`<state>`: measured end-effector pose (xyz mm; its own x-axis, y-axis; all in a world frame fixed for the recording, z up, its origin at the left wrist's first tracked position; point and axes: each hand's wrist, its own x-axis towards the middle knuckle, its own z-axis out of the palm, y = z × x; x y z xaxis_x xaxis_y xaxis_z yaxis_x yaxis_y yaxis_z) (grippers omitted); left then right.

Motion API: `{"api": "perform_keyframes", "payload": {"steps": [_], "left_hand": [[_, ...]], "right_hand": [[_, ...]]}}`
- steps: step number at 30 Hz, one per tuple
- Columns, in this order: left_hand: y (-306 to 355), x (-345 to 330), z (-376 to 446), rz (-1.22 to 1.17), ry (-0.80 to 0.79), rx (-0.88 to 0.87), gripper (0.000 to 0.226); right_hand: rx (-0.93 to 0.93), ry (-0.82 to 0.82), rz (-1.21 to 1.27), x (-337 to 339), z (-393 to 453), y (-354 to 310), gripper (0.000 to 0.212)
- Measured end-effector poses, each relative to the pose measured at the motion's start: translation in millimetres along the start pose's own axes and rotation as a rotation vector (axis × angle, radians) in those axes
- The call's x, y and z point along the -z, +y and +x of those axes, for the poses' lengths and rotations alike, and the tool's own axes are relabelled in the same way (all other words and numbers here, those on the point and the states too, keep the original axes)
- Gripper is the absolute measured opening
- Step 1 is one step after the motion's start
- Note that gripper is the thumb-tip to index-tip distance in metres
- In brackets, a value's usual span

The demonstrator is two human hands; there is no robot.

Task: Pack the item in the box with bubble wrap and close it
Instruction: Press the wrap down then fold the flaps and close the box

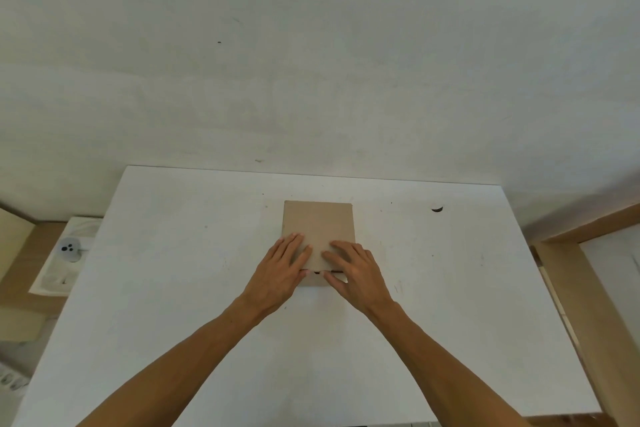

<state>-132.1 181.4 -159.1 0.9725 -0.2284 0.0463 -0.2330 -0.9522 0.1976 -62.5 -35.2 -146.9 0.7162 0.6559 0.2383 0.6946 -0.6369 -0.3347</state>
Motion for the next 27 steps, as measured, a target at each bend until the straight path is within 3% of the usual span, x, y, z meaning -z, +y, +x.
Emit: {"api": "perform_keyframes", "payload": {"steps": [5, 8, 11, 16, 18, 21, 24, 27], "left_hand": [[-4, -3, -1, -0.086, 0.017, 0.026, 0.058], [-9, -10, -1, -0.138, 0.023, 0.035, 0.067], [-9, -14, 3, -0.162, 0.033, 0.042, 0.065], [-8, -16, 13, -0.356, 0.069, 0.116, 0.064], [-11, -13, 11, -0.488, 0.063, 0.227, 0.068], [-9, -4, 8, -0.866, 0.033, 0.540, 0.074], [-2, 0, 6, -1.097, 0.020, 0.663, 0.068], [1, 3, 13, -1.292, 0.017, 0.759, 0.062]], "right_hand": [[-0.067, -0.042, 0.045, 1, -4, 6, 0.055], [-0.124, -0.195, 0.037, -1, -4, 15, 0.079], [-0.139, -0.282, 0.025, -6, 0, 20, 0.081], [-0.151, -0.254, 0.056, -7, 10, 26, 0.082], [-0.153, -0.272, 0.093, -4, 10, 28, 0.084], [-0.312, -0.294, 0.301, 3, 13, 26, 0.094], [-0.582, -0.309, 0.728, 3, 19, 22, 0.101], [-0.730, -0.313, 1.008, 4, 26, 21, 0.083]]}}
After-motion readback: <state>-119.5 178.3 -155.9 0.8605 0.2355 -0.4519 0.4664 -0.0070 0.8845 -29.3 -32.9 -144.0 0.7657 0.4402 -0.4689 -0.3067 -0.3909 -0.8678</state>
